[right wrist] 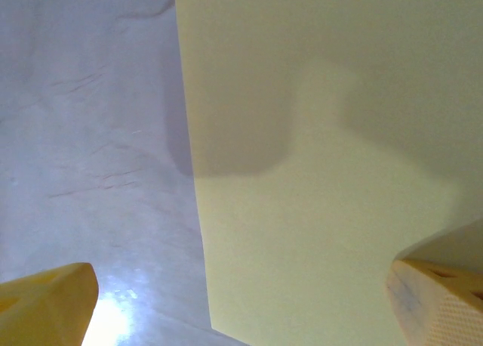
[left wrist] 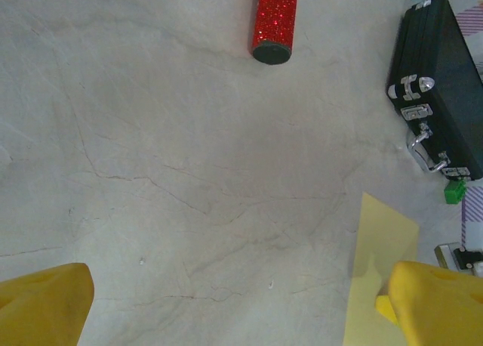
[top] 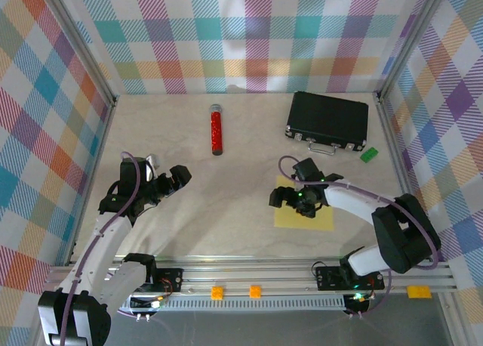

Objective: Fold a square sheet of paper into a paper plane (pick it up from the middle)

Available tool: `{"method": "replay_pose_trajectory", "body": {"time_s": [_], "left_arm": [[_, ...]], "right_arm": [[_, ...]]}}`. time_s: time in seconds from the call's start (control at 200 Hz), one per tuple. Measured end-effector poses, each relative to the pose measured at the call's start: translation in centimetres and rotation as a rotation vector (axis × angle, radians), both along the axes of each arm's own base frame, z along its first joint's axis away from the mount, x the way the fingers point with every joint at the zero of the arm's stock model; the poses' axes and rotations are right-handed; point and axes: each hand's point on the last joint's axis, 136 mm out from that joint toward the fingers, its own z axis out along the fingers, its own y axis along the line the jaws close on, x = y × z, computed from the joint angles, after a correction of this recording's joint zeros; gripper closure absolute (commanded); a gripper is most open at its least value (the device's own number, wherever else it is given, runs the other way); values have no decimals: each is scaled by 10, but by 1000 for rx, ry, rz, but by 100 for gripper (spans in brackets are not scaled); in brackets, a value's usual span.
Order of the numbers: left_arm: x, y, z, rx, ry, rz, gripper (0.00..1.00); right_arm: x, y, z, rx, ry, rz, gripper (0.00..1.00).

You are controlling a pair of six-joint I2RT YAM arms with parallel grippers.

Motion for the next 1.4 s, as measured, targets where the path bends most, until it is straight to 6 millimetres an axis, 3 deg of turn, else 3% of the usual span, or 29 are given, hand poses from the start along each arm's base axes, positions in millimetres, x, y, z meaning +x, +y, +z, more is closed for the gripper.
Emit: {"method": "replay_pose_trajectory", "body": {"time_s": [0.125,0.28,0.405,0.59,0.705,0.885,1.125,1.4], "left_arm": [[-4,2,1,2,5,10,0],[-5,0,9,-24,-19,16,0],[-5,-5,9,-55,-22,-1,0],[-5,-13,9,-93,-17,-33,0],[-5,-16,12,-106,-26,-47,0],[-6,-17,11,-108,-28,-50,0],[-8,-17,10,-112,-24,-55,0],[-8,-18,10,-113,-23,-55,0]], "right_arm": [[-5,20,5,59,-17,45,1],[-10,20,15,70,-50,57,1],[5,1,28,29,-113,-5,1],[31,-38,25,-21,-129,-138,1],[33,-44,19,-31,-115,-141,1],[24,-37,0,-16,-28,-111,1],[22,-14,3,44,-48,-80,1],[7,22,6,102,-57,-65,1]]}}
